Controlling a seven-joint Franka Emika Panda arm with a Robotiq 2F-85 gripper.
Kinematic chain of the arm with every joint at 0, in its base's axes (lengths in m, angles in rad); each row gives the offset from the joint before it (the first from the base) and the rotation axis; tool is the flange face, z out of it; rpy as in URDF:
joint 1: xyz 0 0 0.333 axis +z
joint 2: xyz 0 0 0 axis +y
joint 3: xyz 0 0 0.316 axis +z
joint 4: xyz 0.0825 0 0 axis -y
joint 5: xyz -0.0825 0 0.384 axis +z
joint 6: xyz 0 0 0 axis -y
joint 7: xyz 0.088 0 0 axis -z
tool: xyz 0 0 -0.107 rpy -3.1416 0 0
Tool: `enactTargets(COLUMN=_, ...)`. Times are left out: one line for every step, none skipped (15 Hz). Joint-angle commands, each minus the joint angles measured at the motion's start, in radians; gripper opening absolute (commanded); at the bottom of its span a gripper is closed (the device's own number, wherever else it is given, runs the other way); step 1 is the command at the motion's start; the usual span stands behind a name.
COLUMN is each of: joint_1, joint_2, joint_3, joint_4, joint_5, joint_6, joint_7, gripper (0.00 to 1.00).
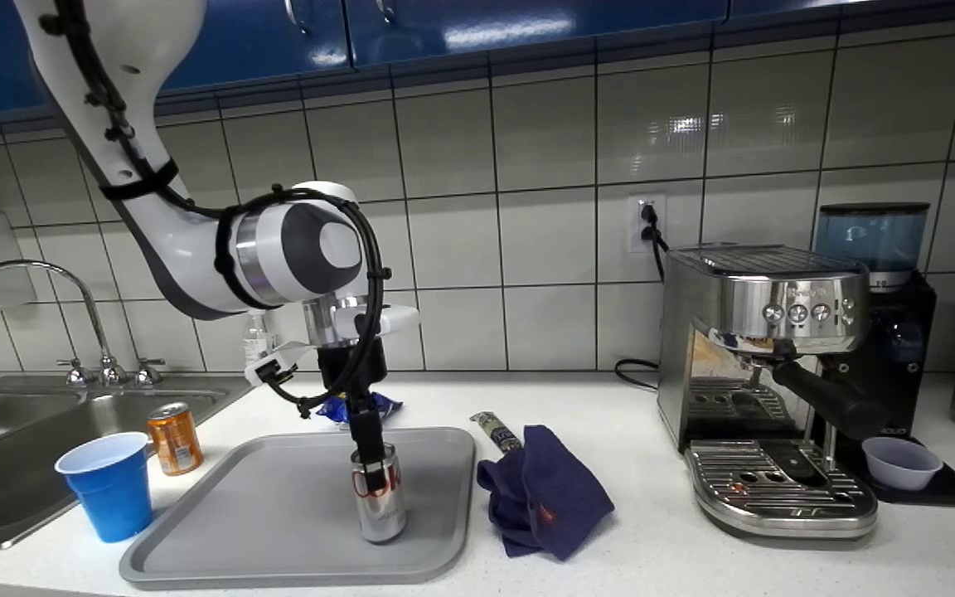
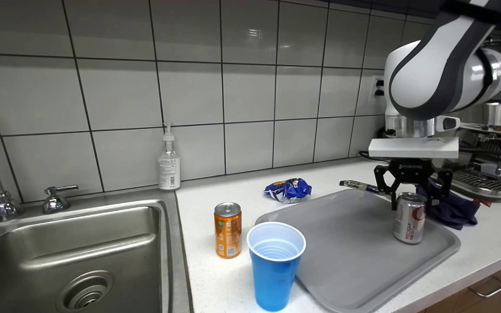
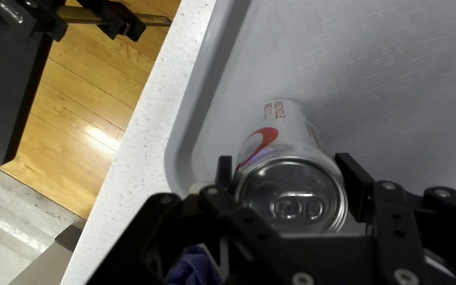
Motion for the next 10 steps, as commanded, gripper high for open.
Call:
enactTargets(joint_1=0.006, joint_2=-0.007, joint_3=-0.006, joint_4=0.009, joint_5=0.003, joint_6=0.002, joint_7=0.005, gripper=0.41)
enactTargets(joint_1=0.006, joint_2=-0.006, joint_3=-0.006, joint_4=0.011, joint_5=0.003, joint_6=0.002, joint_7=0.005, gripper=0.41)
enactTargets(joint_1=0.006, joint_2=-0.005, joint_3=-0.005, joint_4=0.014, joint_5=0.005, joint_6=0.0, joint_7=0.004, gripper=0.41)
enactTargets(joint_1=0.005, joint_2=-0.004, joint_3=-0.005, joint_4=0.016, joint_5=0.007, joint_6=0.0, joint_7=0.003, gripper=0.41)
enactTargets(joint_1=0.004, joint_2=-0.003, joint_3=-0.004, joint_4=0.021, joint_5=0.012, joint_6=-0.003, joint_7=0.001, gripper=0.41)
enactTargets(joint_1=0.004, joint_2=-0.001, joint_3=-0.004, joint_4=0.025, joint_5=0.016, joint_6=-0.003, joint_7=0.001, gripper=0.41)
enactTargets(joint_1=0.004, joint_2=0.001, joint_3=-0.004, joint_4=0.032, joint_5=0.019, joint_6=-0.005, joint_7=0.001, gripper=0.41)
enactTargets(joint_1=0.003, joint_2=0.001, joint_3=-0.003, joint_4=0.038, joint_5=0.024, joint_6=-0.006, joint_7=-0.001, gripper=0.41)
enactTargets(joint_1=0.003, joint_2=0.003, joint_3=-0.002, joint_4=0.045, joint_5=0.029, joint_6=-0.007, joint_7=-0.002, gripper=0.41)
enactTargets(joint_1=0.003, joint_2=0.004, joint_3=-0.002, joint_4=0.051, joint_5=0.033, joint_6=-0.007, joint_7=-0.001, gripper=0.41)
